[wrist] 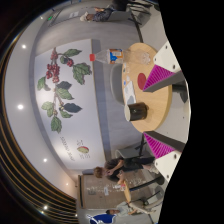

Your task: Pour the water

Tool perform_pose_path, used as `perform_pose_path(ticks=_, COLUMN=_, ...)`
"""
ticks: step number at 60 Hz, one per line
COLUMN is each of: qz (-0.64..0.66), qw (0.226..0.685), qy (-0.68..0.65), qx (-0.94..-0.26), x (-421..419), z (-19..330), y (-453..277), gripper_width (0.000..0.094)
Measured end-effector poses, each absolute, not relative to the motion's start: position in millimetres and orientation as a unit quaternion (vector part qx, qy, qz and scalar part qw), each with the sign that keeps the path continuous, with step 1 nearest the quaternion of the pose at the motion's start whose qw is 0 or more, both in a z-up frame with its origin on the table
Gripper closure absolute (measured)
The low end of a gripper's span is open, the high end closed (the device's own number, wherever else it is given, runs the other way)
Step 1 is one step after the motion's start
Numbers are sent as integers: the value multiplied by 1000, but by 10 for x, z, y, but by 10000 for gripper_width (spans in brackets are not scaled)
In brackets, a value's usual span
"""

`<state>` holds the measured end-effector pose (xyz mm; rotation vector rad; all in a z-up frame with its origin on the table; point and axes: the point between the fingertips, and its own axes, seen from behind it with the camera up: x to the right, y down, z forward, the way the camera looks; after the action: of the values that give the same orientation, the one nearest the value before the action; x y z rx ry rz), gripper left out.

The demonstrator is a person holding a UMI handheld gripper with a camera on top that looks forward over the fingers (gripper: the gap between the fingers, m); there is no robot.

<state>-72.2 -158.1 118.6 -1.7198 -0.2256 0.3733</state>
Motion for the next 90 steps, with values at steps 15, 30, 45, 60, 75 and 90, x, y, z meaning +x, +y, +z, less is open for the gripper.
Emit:
perform_pose_path(ticks=15, qz=136, qw=643, qy=-87, qx=-749, x=-427, z=1210, y=-1448, gripper_width=87)
perform_pose_path(ticks=30, qz=79, qw=660, qy=-53, qx=-745, x=196, z=1224, y=-958, gripper_width=87)
perform_pose_path(ticks=45, qz=17, qw=663, qy=-9, qx=-748, x=1013, z=1116, y=67, gripper_width=90)
perform_pose_path(ticks=60, qz=26, qw=681, qy=-19, qx=-731, x=1076, z=1050, y=756, gripper_width=87)
perform_pose_path(ticks=75, qz=4, qw=683, qy=-18, qx=-730, x=1054, z=1093, y=938, gripper_width=456)
perform_pose_path(ticks=90, qz=-34, qw=681, qy=-36, qx=-731, x=955, z=1055, y=1056, gripper_width=587)
